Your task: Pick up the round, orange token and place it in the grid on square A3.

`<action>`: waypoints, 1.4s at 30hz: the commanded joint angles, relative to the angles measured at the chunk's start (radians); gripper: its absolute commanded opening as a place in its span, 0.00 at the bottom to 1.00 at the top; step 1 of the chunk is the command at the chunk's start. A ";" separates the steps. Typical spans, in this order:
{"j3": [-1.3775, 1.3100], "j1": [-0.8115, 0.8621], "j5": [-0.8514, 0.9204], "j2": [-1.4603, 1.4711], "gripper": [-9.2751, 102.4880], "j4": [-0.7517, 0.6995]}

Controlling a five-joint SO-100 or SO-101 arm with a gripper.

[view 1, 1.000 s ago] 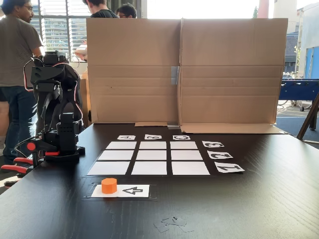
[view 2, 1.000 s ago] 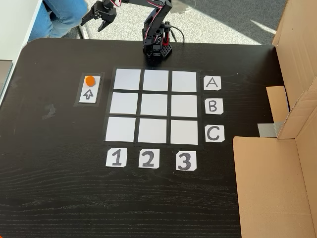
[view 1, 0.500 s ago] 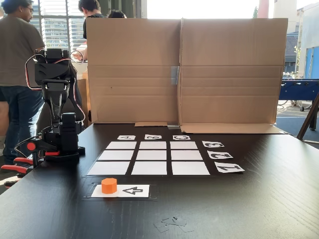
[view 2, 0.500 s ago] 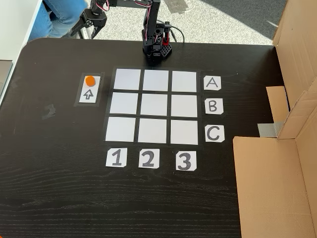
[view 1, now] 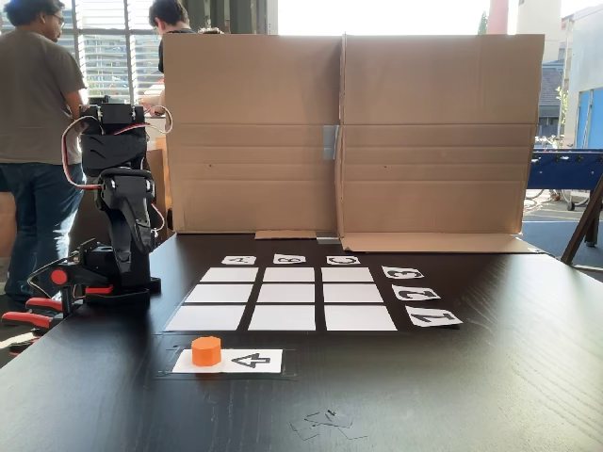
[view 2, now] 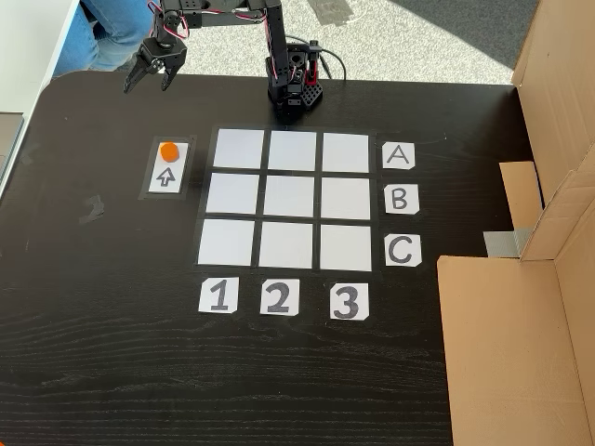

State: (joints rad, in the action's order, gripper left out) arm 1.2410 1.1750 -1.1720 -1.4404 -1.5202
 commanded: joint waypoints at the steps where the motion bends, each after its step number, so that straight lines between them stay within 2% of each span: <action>1: -0.046 -0.038 0.011 0.043 0.44 0.012; 17: -0.158 -0.179 0.018 0.230 0.44 0.012; 27: -0.219 -0.202 0.057 0.382 0.44 0.041; 42: -0.207 -0.225 0.166 0.442 0.44 0.048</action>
State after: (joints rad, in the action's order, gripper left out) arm 1.0569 0.9603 -1.0170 -0.9940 -1.4803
